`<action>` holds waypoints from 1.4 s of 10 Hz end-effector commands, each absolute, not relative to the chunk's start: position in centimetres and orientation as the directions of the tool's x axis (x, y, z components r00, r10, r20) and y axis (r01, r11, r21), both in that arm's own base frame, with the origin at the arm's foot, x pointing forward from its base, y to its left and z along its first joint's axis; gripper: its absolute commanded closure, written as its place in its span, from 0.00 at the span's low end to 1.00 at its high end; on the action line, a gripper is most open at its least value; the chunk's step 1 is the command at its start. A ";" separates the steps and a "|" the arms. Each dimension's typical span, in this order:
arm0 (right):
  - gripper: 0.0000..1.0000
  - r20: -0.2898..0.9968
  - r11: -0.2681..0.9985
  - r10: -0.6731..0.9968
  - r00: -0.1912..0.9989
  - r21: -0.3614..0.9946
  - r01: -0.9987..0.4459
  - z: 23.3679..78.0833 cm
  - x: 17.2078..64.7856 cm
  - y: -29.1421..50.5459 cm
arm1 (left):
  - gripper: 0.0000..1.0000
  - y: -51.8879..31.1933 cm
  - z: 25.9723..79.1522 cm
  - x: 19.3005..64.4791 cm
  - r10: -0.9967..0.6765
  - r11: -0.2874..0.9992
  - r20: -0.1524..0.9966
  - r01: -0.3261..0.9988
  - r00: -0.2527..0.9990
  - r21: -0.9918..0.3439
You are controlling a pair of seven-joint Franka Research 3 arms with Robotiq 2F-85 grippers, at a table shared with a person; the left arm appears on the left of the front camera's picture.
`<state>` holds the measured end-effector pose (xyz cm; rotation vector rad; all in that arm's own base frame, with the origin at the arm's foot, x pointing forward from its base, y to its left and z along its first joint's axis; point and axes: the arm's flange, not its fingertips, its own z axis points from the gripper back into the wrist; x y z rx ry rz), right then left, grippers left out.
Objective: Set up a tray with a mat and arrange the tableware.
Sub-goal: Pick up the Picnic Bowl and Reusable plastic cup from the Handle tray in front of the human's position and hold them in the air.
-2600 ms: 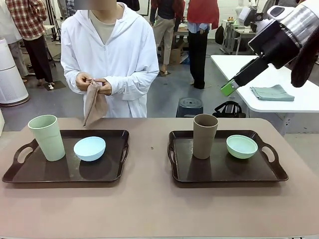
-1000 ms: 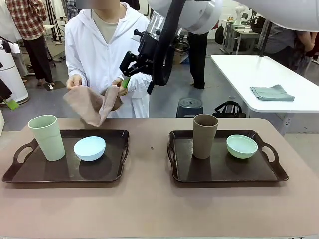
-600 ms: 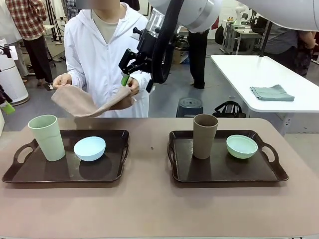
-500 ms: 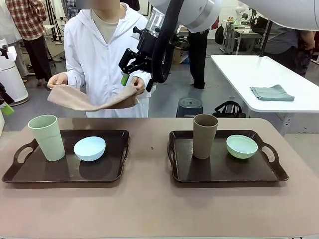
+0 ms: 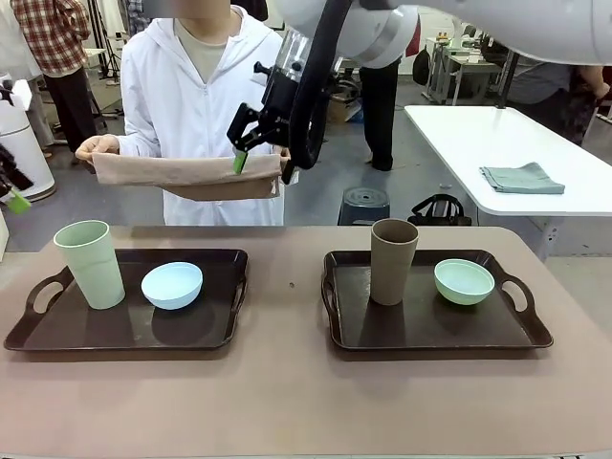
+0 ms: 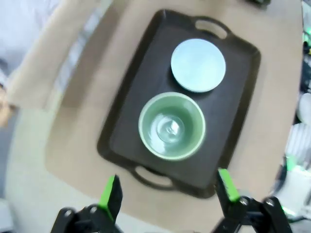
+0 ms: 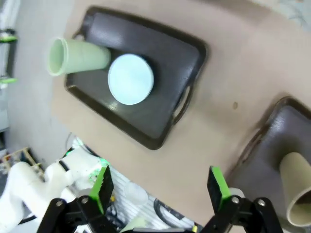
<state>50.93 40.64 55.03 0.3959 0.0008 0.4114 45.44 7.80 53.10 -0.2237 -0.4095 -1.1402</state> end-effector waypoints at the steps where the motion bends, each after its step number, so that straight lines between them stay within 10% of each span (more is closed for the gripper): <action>1: 0.00 -0.004 0.899 0.337 0.941 0.297 -0.321 54.2 51.9 44.4 | 0.00 8.2 52.2 47.7 -0.823 0.193 0.555 0.979 0.123 0.069; 3: 0.00 -0.016 0.906 0.342 0.940 0.270 -0.325 53.6 52.1 46.5 | 0.00 6.8 52.3 48.6 -0.778 0.010 0.624 0.992 -0.070 0.124; 14: 0.00 -0.019 0.906 0.373 0.927 0.222 -0.360 49.9 50.4 49.7 | 0.00 4.9 49.7 50.3 -0.790 -0.030 0.612 0.999 -0.032 0.015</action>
